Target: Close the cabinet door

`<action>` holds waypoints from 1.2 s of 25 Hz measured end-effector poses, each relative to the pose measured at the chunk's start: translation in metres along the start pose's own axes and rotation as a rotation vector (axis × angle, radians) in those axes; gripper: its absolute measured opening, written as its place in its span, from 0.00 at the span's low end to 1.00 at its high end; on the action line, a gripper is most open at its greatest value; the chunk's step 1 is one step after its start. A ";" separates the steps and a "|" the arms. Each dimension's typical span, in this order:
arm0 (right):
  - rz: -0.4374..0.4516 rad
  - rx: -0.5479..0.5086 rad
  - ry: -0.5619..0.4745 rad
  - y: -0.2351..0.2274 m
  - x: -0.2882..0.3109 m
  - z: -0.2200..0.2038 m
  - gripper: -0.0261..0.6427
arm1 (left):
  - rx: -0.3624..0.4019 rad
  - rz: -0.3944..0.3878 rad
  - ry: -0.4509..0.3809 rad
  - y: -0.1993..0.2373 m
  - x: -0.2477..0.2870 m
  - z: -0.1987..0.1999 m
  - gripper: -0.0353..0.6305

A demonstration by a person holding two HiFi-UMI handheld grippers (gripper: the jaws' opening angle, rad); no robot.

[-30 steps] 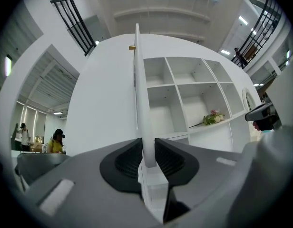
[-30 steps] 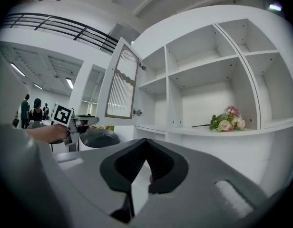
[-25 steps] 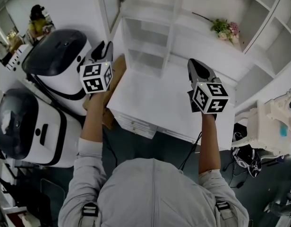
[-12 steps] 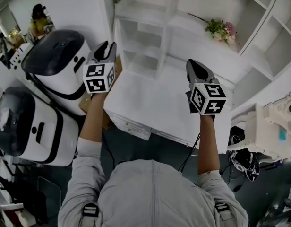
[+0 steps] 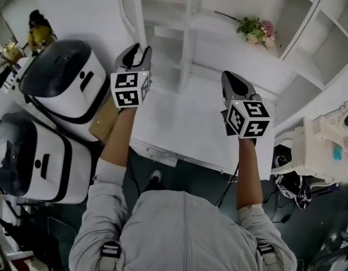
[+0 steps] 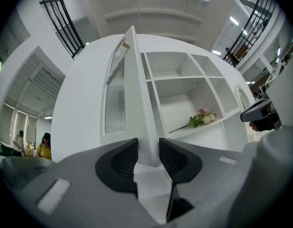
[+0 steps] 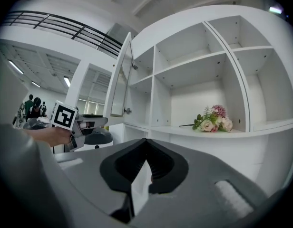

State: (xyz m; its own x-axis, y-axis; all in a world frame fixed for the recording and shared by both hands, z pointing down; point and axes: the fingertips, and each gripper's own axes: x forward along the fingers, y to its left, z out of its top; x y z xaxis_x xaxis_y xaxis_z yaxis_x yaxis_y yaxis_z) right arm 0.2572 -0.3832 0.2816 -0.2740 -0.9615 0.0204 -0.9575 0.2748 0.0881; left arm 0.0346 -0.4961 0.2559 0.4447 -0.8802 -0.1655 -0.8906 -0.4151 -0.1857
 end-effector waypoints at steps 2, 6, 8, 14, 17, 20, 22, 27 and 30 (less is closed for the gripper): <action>-0.021 0.006 0.000 -0.004 0.003 0.000 0.04 | -0.002 -0.002 -0.004 -0.010 0.015 0.000 0.30; -0.058 -0.003 0.003 -0.012 0.004 0.002 0.04 | -0.004 0.035 -0.038 -0.030 0.048 0.001 0.33; -0.079 -0.001 0.003 -0.019 0.003 0.003 0.04 | -0.014 0.057 -0.063 -0.038 0.063 0.001 0.33; -0.131 0.003 0.017 -0.043 -0.001 -0.002 0.04 | -0.025 0.049 -0.109 -0.051 0.088 0.001 0.33; -0.139 0.022 0.016 -0.053 0.002 -0.005 0.04 | -0.024 0.025 -0.103 -0.056 0.096 0.002 0.33; -0.138 0.038 0.007 -0.058 0.007 -0.005 0.04 | -0.034 -0.005 -0.094 -0.059 0.103 0.001 0.33; -0.139 0.043 0.006 -0.060 0.011 -0.006 0.04 | -0.043 -0.034 -0.084 -0.061 0.109 0.002 0.32; -0.140 0.052 0.013 -0.064 0.022 -0.009 0.04 | -0.046 -0.079 -0.073 -0.064 0.122 0.001 0.31; -0.145 0.051 0.016 -0.066 0.026 -0.010 0.04 | -0.058 -0.124 -0.050 -0.067 0.131 -0.001 0.31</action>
State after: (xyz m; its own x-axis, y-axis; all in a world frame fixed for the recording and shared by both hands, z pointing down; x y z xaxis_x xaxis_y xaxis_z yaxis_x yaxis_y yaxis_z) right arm 0.3141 -0.4268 0.2862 -0.1319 -0.9909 0.0270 -0.9903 0.1329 0.0409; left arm 0.1524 -0.5835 0.2475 0.5544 -0.8095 -0.1933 -0.8320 -0.5337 -0.1513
